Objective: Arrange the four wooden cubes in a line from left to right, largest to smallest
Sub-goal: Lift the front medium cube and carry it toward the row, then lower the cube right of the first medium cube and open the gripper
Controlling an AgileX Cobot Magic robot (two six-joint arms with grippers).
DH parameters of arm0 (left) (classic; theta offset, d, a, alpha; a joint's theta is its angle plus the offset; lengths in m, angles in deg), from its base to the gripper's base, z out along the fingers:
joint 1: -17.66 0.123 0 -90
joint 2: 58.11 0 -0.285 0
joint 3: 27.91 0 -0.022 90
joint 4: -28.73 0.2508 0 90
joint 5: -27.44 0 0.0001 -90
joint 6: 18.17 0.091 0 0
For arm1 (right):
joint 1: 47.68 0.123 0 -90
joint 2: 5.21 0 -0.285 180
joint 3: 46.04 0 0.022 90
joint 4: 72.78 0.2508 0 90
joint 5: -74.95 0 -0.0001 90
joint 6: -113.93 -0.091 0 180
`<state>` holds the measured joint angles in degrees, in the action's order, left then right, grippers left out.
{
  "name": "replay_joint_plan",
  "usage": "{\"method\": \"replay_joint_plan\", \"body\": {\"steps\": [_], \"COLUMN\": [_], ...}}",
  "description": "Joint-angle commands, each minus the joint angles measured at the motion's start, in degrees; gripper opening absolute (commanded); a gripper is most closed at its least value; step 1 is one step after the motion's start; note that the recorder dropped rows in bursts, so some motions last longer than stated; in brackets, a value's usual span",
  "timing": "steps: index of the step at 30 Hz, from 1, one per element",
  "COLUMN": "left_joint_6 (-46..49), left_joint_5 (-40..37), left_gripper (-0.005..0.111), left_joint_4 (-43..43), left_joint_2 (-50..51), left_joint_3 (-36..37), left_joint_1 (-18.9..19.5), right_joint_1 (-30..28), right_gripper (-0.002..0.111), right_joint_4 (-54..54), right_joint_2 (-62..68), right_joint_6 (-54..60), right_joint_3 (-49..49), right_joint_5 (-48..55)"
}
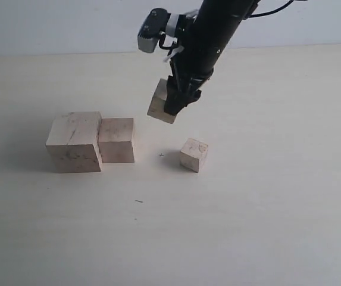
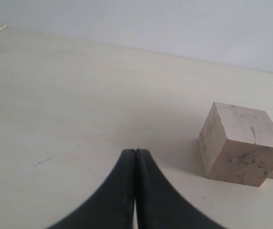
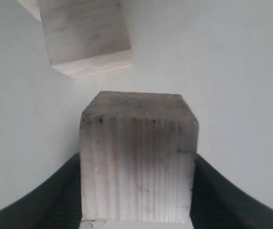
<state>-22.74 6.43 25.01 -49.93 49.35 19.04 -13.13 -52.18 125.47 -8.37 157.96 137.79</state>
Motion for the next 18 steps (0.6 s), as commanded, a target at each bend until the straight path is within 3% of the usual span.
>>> {"method": "replay_joint_plan", "body": {"steps": [1, 6, 18], "left_joint_6": [-0.19, -0.19, -0.19], "left_joint_5": [0.42, 0.42, 0.42], "left_gripper": [0.0, 0.0, 0.0], "left_joint_4": [0.08, 0.08, 0.08], "left_joint_2": [-0.39, -0.39, -0.39], "left_joint_3": [-0.05, -0.05, -0.05], "left_joint_1": [-0.36, -0.36, -0.36], "right_joint_1": [0.12, 0.12, 1.97], "right_gripper": [0.0, 0.0, 0.0], "right_joint_4": [0.72, 1.71, 0.64], "right_joint_2": [3.39, 5.16, 8.8], "right_joint_6": [7.84, 21.94, 19.05], "right_joint_3": [5.17, 5.71, 5.8], "right_joint_5": [3.66, 7.12, 7.12]}}
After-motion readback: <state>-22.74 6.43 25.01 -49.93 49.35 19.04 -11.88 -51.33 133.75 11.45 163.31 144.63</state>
